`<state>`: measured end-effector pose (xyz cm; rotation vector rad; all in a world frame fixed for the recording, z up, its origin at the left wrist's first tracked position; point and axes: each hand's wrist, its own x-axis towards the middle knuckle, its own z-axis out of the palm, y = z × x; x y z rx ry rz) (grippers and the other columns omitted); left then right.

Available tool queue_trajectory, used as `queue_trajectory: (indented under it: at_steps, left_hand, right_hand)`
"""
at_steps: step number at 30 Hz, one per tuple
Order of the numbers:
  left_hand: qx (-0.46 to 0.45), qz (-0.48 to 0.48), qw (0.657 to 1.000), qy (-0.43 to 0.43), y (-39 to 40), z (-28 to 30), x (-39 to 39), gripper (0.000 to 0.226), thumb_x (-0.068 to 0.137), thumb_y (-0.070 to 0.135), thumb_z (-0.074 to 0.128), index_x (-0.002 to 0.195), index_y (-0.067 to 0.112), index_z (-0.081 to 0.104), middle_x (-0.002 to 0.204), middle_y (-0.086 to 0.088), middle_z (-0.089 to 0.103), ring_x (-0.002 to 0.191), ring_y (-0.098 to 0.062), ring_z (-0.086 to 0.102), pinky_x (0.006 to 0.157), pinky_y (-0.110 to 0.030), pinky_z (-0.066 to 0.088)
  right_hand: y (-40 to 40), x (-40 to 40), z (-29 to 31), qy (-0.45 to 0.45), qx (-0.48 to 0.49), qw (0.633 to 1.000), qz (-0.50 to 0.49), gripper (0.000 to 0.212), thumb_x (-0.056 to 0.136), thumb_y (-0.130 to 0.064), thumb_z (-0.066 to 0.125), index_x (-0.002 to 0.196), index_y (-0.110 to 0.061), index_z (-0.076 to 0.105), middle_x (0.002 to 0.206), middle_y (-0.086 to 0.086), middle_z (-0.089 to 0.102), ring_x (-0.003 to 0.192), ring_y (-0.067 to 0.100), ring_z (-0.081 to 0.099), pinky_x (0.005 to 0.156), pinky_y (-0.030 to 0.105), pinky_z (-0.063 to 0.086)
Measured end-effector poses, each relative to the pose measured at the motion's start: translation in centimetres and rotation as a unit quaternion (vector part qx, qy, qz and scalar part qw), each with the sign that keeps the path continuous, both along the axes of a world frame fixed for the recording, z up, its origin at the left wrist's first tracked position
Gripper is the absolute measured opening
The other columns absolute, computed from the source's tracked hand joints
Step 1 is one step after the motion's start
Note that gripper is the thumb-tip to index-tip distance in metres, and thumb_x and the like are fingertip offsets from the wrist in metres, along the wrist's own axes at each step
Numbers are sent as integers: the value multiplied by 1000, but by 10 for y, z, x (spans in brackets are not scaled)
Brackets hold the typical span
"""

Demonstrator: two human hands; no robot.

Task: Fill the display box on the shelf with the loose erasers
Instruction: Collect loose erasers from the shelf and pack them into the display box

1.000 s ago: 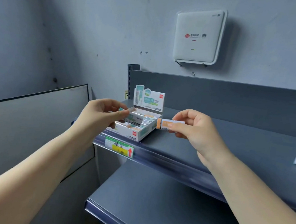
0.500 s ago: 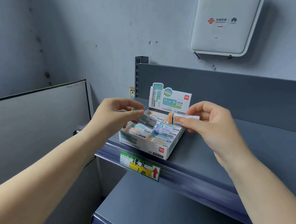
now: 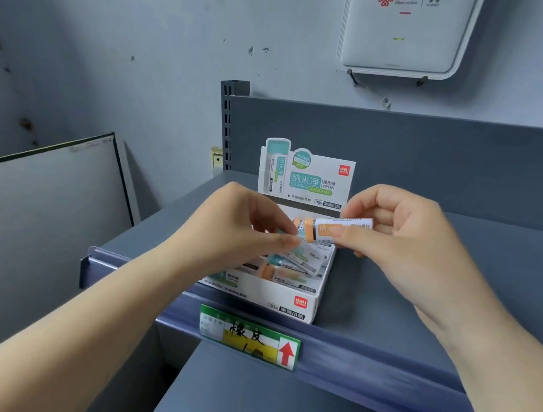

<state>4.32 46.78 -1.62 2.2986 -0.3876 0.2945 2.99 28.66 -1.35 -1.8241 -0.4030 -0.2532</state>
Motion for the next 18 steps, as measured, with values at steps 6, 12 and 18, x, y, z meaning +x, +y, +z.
queue_trajectory:
  at_steps: [6, 12, 18]
  left_hand:
    - [166, -72, 983, -27, 7, 8, 17, 8, 76, 33, 70, 81, 28, 75, 69, 20, 62, 66, -7, 59, 56, -15, 45]
    - [169, -136, 976, -35, 9, 5, 32, 10, 77, 35, 70, 83, 28, 74, 68, 20, 61, 61, -2, 55, 51, -9, 38]
    - [176, -182, 967, -36, 5, 1, 42, 13, 77, 37, 69, 82, 25, 73, 69, 16, 63, 57, -2, 55, 48, -7, 38]
  right_hand:
    - [12, -1, -1, 23, -8, 999, -45, 13, 74, -4, 72, 76, -11, 61, 81, -3, 74, 76, 4, 69, 60, 12, 52]
    - [18, -4, -1, 35, -22, 994, -104, 12, 72, -3, 70, 74, -11, 62, 78, 5, 72, 73, 13, 66, 74, 23, 51]
    - [20, -14, 1, 29, -10, 989, -142, 10, 73, -2, 69, 76, -8, 62, 70, 2, 71, 67, 8, 67, 62, 10, 49]
